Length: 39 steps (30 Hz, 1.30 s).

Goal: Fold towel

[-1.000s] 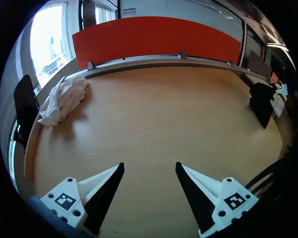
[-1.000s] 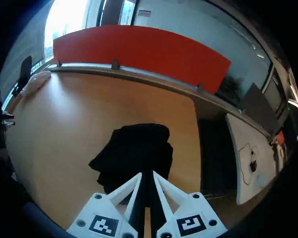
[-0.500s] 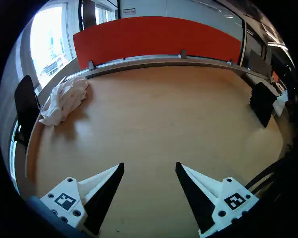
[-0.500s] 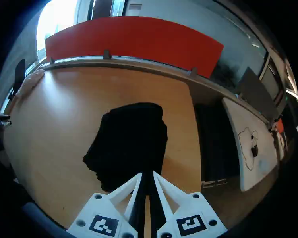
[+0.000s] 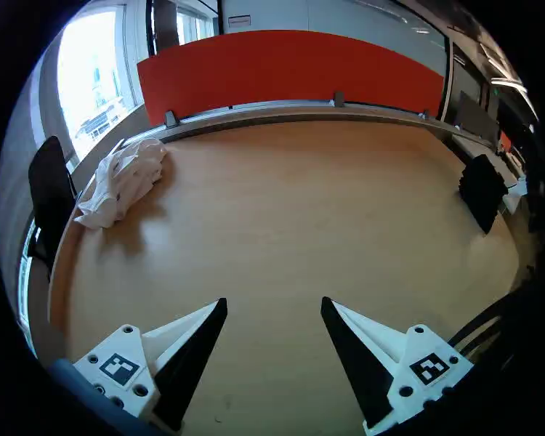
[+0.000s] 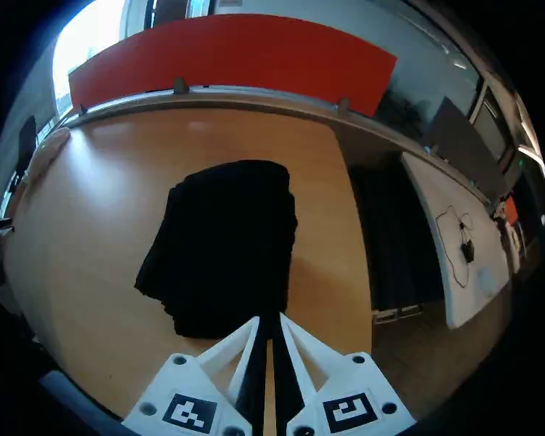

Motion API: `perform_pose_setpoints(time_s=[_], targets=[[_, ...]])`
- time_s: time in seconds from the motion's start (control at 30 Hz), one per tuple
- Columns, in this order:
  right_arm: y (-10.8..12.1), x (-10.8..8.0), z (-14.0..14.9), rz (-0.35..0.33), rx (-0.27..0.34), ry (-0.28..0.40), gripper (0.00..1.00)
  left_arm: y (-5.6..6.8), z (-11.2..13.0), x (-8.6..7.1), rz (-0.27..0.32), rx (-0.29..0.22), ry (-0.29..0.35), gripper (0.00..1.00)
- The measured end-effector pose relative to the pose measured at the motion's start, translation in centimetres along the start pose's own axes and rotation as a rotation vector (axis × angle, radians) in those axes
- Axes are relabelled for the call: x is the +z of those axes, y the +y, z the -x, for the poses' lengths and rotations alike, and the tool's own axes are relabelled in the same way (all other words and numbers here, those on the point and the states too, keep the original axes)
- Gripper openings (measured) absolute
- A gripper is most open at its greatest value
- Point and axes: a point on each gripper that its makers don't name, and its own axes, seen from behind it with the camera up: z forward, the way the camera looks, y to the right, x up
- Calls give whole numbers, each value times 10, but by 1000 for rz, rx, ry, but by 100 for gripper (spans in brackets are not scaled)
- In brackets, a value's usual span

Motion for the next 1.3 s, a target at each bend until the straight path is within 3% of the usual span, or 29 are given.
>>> perform_pose_setpoints(time_s=[0.73, 0.87, 1.0, 1.07, 1.17, 1.3], targets=[[0, 0, 6, 34, 24, 6, 9, -1, 1, -3, -2, -1, 2, 96], [6, -2, 8, 62, 29, 6, 29, -2, 1, -3, -1, -2, 3, 96], [8, -5, 9, 82, 32, 10, 73, -1, -1, -3, 3, -3, 8, 96], [8, -6, 8, 84, 37, 14, 91, -1, -1, -3, 6, -4, 9, 96], [7, -8, 5, 91, 46, 25, 99, 0, -2, -3, 8, -3, 11, 96], [4, -10, 2, 95, 52, 40, 100, 0, -2, -4, 12, -4, 14, 96]])
